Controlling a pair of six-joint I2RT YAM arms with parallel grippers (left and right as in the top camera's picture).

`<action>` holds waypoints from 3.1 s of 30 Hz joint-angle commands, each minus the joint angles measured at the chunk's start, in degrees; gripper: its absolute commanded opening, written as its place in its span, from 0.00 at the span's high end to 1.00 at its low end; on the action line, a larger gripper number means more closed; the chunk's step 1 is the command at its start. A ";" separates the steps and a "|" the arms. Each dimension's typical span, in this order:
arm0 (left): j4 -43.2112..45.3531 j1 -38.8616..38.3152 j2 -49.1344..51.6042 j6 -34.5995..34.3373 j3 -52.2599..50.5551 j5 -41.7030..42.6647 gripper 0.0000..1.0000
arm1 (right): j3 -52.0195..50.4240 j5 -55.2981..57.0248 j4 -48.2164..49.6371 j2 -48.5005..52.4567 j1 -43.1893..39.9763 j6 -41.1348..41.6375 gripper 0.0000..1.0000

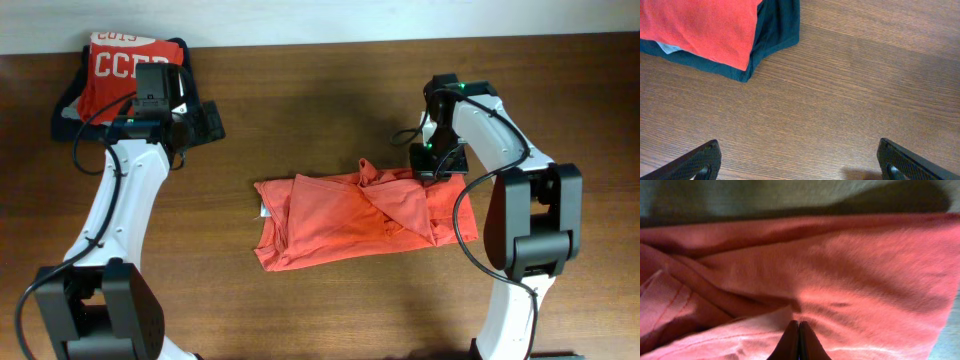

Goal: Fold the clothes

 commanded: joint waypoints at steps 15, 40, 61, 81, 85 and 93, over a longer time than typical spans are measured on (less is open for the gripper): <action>-0.04 0.09 0.28 -0.57 0.57 -0.46 0.01 | -4.94 -13.64 -1.01 -1.29 0.15 -1.73 0.96; -0.02 0.09 0.28 -0.57 0.57 -0.46 0.01 | -2.51 -22.95 -6.16 -3.82 6.88 -11.98 0.96; -0.04 0.09 0.28 -0.57 0.57 -0.46 0.01 | -7.41 -10.49 6.62 -4.68 0.15 -3.98 0.95; -0.04 0.09 0.28 -0.57 0.57 -0.46 0.01 | -12.46 -24.41 2.14 -4.68 7.72 -7.56 0.95; -0.02 0.09 0.28 -0.57 0.57 -0.46 0.01 | -12.39 -21.03 -0.24 -4.68 10.80 -7.69 0.95; -0.04 0.09 0.28 -0.57 0.57 -0.46 0.01 | -6.36 -16.61 -1.03 -8.50 6.14 -7.69 0.95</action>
